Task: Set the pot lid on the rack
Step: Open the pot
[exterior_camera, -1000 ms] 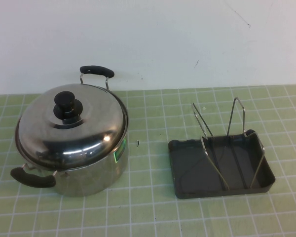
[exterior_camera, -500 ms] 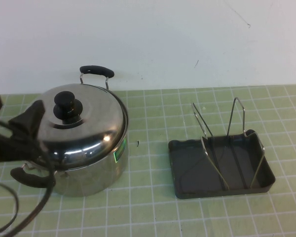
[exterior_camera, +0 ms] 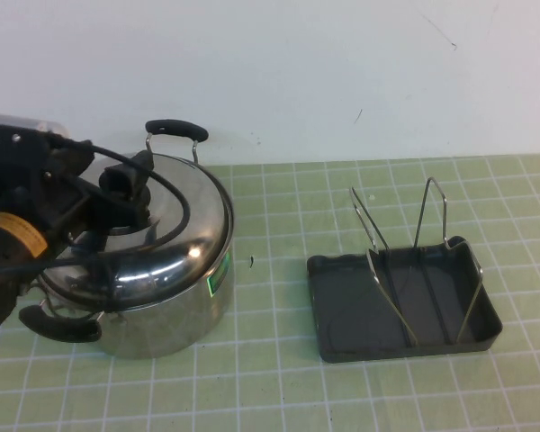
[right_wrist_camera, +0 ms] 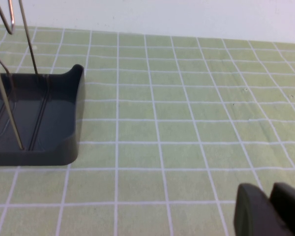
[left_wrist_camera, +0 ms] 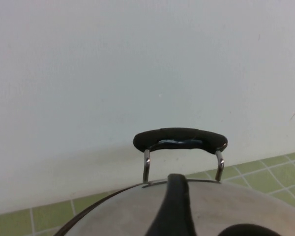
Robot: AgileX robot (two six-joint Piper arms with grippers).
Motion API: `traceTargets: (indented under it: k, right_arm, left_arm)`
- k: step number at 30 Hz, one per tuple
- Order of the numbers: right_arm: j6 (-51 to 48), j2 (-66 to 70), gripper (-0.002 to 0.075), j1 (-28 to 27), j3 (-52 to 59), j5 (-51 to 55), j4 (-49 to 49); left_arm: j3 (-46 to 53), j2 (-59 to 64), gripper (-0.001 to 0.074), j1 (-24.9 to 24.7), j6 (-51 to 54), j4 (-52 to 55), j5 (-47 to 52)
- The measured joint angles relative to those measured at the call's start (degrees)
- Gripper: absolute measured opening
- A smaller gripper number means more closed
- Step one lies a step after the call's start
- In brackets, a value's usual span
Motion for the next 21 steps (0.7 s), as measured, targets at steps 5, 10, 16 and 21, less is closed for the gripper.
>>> traceTargets:
  k: [5, 10, 16, 21]
  right_arm:
    - [0.0, 0.0, 0.0071, 0.0, 0.0, 0.0, 0.0]
    - [0.0, 0.0, 0.0071, 0.0, 0.0, 0.0, 0.0]
    - [0.0, 0.0, 0.0071, 0.0, 0.0, 0.0, 0.0]
    - [0.0, 0.0, 0.0071, 0.0, 0.0, 0.0, 0.0]
  left_arm:
    - [-2.81, 5.16, 0.052, 0.0, 0.48, 0.12, -0.36]
    - [-3.37, 8.93, 0.0513, 0.0, 0.91, 0.34, -2.53]
    - [-3.8, 10.65, 0.0386, 0.0, 1.47, 0.34, -4.94]
    - [-3.94, 10.88, 0.0312, 0.0, 1.96, 0.51, -5.75]
